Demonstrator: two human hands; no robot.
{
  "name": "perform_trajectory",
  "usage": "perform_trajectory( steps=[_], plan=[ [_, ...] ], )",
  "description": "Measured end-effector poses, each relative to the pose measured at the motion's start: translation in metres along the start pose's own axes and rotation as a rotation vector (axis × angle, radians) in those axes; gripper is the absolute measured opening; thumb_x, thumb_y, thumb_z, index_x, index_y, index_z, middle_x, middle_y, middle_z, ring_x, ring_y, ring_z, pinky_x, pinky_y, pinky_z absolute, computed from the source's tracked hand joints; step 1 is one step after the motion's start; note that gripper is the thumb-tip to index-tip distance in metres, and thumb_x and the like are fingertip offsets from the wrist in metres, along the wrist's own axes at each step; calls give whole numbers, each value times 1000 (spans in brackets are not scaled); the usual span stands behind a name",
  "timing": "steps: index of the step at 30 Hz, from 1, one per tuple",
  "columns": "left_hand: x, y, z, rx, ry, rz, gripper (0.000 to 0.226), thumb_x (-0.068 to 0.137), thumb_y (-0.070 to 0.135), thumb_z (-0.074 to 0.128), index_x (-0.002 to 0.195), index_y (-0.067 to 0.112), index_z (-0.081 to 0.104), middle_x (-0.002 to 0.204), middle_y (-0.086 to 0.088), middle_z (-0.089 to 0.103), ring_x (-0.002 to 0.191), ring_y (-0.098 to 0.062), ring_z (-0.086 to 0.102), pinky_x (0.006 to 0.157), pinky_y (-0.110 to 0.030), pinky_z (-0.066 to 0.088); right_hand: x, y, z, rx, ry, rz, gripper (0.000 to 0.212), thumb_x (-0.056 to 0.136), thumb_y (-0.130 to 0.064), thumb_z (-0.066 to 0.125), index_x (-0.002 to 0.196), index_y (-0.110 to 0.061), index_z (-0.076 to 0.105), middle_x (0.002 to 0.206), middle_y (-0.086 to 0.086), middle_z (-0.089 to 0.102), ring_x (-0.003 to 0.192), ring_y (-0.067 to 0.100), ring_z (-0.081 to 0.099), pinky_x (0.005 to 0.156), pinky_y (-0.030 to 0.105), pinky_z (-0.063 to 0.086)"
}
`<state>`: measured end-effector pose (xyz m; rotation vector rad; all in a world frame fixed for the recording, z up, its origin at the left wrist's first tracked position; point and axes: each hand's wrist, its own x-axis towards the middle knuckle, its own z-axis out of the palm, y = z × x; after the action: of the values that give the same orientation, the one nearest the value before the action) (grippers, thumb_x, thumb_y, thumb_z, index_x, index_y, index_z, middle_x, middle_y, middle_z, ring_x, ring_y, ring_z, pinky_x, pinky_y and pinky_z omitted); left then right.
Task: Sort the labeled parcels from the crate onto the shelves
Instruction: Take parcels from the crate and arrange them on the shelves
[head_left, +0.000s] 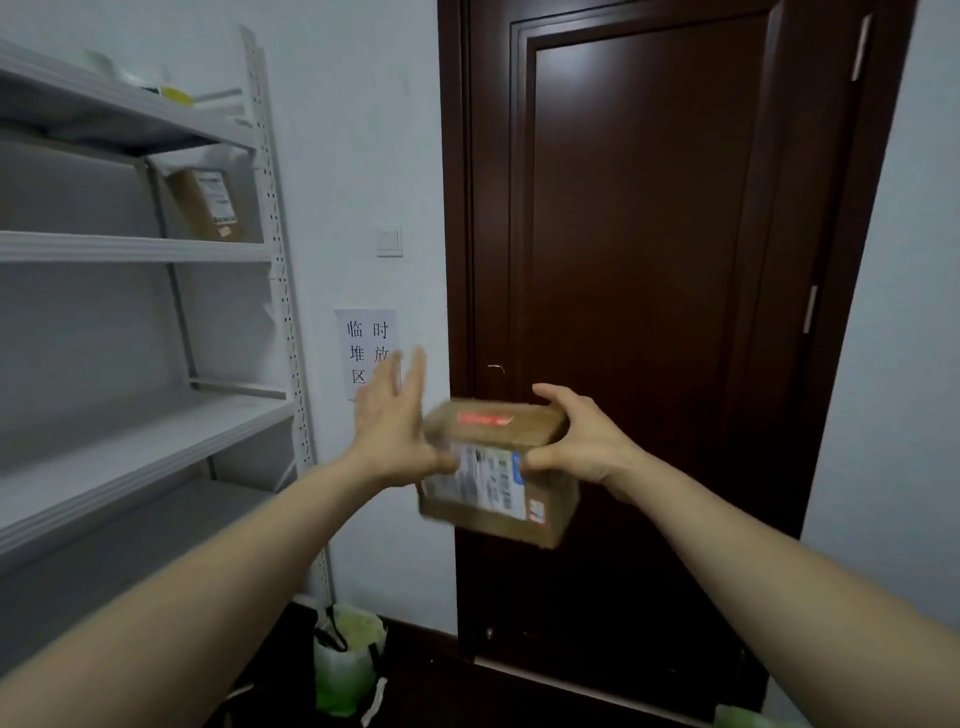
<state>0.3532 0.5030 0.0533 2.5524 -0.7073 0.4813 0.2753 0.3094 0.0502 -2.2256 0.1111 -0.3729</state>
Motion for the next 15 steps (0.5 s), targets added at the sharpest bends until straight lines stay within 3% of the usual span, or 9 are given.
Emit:
perform_trajectory(
  steps=[3, 6, 8, 10, 12, 15],
  plan=[
    [2, 20, -2, 166, -305, 204, 123, 67, 42, 78, 151, 15, -6, 160, -6, -4, 147, -23, -5, 118, -33, 2, 2, -22, -1, -215, -169, -121, 107, 64, -17, 80, 149, -34, 17, 140, 4, 34, 131, 24, 33, 108, 43, 37],
    [3, 27, -6, -122, -497, 135, 105, 71, 15, 80, 151, 11, 12, 151, -4, 31, 135, -17, 33, 103, -15, 27, -1, -34, -1, -172, -224, -206, 111, 66, -12, 81, 151, -32, 13, 135, 1, 38, 128, 20, 39, 103, 33, 39],
    [1, 20, -6, -263, -491, 102, 90, 62, 15, 85, 140, 15, 40, 130, 0, 56, 114, -13, 54, 96, -21, 42, -5, -32, -7, -31, -190, -219, 106, 69, -15, 82, 151, -31, 16, 134, -2, 41, 127, 13, 40, 98, 24, 36],
    [0, 11, -6, -395, -424, 56, 74, 58, 19, 87, 124, 15, 54, 110, 4, 67, 101, -11, 62, 88, -25, 51, -8, -26, -15, 206, -90, -187, 94, 75, -29, 77, 150, -33, 20, 145, -2, 37, 134, 11, 32, 99, 24, 28],
    [-4, 4, -7, -605, -412, -19, 54, 63, 13, 85, 111, 16, 62, 101, 3, 72, 96, -12, 67, 86, -29, 54, -10, -17, -23, 467, 9, -125, 78, 82, -38, 67, 148, -34, 27, 144, -7, 40, 140, 15, 27, 102, 29, 22],
    [-9, 2, -10, -827, -407, -123, 47, 62, 15, 83, 105, 14, 64, 100, 0, 74, 97, -18, 69, 87, -35, 55, -15, -2, -27, 610, 14, -36, 94, 61, -47, 70, 146, -33, 31, 148, -6, 38, 142, 18, 24, 111, 38, 16]
  ],
)
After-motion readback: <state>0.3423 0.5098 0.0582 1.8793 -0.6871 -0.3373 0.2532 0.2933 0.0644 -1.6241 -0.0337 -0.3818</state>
